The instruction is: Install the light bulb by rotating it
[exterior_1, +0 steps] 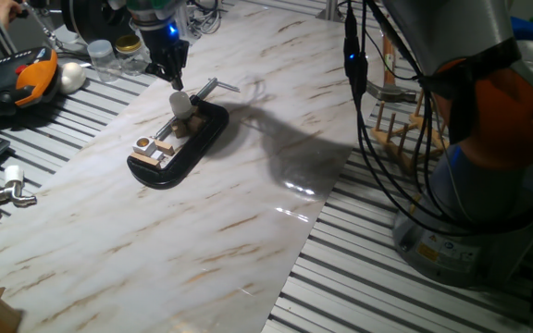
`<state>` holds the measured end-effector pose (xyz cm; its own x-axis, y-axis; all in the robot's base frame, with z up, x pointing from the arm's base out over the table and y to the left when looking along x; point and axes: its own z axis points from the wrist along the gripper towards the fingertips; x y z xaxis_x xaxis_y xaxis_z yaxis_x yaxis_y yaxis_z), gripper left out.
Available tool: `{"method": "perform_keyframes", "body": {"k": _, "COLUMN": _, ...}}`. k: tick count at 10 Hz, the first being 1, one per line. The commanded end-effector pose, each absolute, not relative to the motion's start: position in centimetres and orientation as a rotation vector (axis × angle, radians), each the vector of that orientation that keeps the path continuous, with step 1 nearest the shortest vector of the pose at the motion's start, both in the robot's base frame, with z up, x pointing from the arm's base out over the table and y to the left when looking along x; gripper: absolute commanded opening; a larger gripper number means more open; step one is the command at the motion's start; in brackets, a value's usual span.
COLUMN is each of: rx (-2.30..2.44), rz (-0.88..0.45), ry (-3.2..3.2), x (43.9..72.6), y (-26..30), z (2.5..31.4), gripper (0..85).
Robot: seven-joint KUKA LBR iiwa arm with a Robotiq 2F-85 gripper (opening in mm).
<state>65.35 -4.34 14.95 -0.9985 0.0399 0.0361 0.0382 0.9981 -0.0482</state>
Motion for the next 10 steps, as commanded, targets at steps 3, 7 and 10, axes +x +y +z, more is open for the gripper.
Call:
{"method": "perform_keyframes", "body": {"k": 3, "rx": -0.058, "rz": 0.073, "ry": -3.108, "x": 65.7, "y": -4.4, "z": 14.5, "gripper": 0.0}}
{"method": "perform_keyframes", "body": {"k": 7, "rx": -0.053, "rz": 0.07, "ry": -3.109, "x": 66.0, "y": -4.6, "z": 13.7, "gripper": 0.0}}
{"method": "perform_keyframes", "body": {"k": 10, "rx": -0.058, "rz": 0.077, "ry": -3.111, "x": 66.0, "y": -4.6, "z": 13.7, "gripper": 0.0}}
